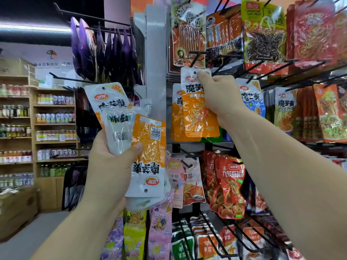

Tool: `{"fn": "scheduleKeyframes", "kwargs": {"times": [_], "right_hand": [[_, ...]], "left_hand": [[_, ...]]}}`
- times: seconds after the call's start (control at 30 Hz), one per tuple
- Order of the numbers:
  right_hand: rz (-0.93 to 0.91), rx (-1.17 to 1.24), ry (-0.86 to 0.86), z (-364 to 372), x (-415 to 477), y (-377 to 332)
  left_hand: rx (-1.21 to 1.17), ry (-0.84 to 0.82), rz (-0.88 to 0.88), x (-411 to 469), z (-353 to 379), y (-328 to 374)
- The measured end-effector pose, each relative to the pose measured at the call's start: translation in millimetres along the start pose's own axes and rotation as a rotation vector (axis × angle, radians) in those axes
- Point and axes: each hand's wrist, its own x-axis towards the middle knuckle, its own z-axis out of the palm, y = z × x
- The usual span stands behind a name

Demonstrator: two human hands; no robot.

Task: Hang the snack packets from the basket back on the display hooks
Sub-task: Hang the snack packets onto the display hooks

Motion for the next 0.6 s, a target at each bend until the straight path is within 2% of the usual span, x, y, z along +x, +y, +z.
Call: {"fn": "scheduleKeyframes", "kwargs": {"times": [0.6], "right_hand": [[-0.076, 0.044, 0.015, 4.9, 9.5, -3.2]], "left_hand": [[0.012, -0.006, 0.020, 5.6, -8.8, 1.9]]}}
